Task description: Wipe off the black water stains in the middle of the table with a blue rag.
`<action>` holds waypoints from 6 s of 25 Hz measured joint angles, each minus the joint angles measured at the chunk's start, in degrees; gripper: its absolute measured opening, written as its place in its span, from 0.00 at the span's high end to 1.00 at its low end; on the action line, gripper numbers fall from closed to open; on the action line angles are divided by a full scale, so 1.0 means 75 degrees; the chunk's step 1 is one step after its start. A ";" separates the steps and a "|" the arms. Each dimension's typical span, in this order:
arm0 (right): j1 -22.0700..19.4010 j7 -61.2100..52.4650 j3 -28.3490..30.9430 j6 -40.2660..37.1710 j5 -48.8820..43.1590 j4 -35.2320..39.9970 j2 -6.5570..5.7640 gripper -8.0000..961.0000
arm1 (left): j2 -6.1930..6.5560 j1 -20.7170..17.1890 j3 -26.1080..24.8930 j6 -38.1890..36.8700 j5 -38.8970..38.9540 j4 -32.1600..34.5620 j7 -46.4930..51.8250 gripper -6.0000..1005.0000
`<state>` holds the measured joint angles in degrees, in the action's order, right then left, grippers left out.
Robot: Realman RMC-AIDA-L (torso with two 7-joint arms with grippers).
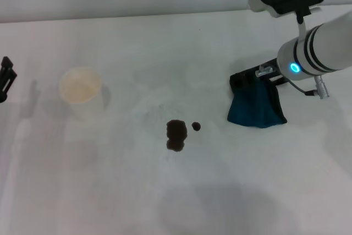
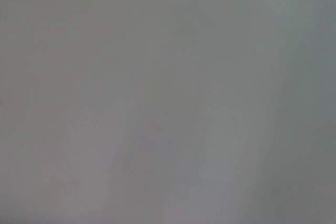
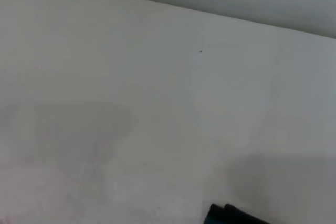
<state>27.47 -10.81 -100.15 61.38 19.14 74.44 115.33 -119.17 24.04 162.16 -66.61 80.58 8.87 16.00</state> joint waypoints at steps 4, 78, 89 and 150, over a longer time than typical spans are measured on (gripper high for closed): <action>0.0047 0.0008 0.0214 0.0020 0.0237 -0.0079 0.0003 0.14 | 0.0000 0.0018 -0.0001 0.0001 0.0299 -0.0011 0.0003 0.11; 0.0128 0.5091 -0.2489 -0.2843 0.5192 -0.1515 0.0082 0.92 | -0.0016 0.0295 0.0059 0.0293 0.0337 0.0071 0.0023 0.11; 0.0058 0.5115 -0.1711 -0.3384 0.4674 -0.2078 0.0012 0.92 | -0.0005 0.0283 0.0013 0.0305 0.0342 0.0055 0.0023 0.11; -0.1508 0.6831 0.1804 -0.2528 0.5071 -0.1579 -0.0081 0.81 | -0.0001 0.0316 0.0000 0.0270 0.0399 0.0047 0.0023 0.11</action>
<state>16.16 40.42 -86.62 42.42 57.17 62.60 114.72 -119.18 26.41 162.16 -64.58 83.57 9.22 16.17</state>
